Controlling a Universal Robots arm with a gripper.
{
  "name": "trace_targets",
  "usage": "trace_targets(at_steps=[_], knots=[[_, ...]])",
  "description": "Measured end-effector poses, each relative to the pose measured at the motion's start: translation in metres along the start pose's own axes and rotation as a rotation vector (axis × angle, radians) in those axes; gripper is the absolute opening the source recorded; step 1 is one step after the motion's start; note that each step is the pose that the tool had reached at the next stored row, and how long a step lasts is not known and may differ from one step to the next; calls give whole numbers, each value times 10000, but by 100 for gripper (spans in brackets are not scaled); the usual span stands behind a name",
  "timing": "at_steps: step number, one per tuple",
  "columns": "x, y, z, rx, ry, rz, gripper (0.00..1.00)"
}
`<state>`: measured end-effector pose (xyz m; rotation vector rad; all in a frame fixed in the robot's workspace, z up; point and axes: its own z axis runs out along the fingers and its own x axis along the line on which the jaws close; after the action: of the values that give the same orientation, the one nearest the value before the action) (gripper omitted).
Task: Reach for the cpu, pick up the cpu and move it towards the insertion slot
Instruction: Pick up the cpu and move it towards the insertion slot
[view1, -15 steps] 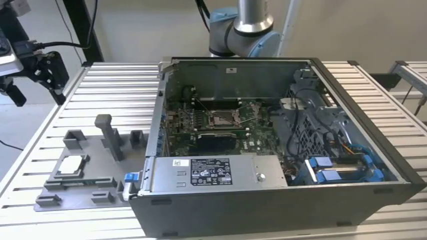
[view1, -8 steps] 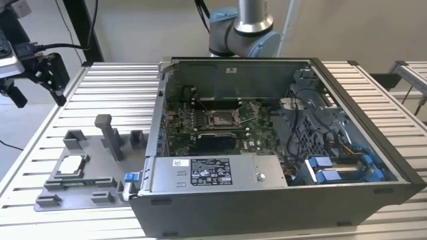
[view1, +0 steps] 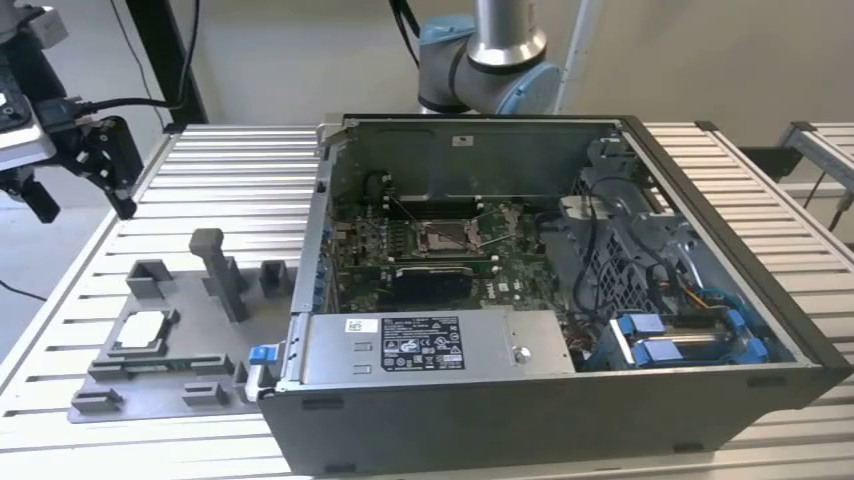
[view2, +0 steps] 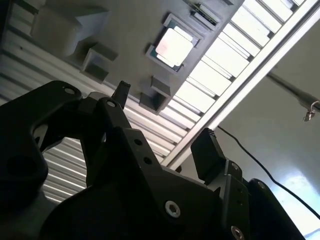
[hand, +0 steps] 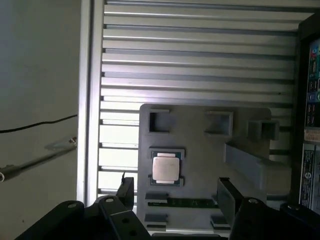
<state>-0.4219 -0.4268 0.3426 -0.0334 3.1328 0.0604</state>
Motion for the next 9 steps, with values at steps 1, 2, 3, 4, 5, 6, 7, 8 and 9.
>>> trace_targets(at_steps=[1,2,3,4,5,6,7,8,9], knots=[[0,-1,14,0,0,0,100],[0,-1,29,0,1,-1,100],[0,-2,42,-1,-1,-1,100],[1,-2,56,0,0,-1,100],[1,-3,70,0,0,-2,100],[1,-3,85,0,0,-2,100],[1,-4,100,0,0,-2,100],[1,-5,117,0,0,-2,100],[1,-5,133,0,0,-3,100]])
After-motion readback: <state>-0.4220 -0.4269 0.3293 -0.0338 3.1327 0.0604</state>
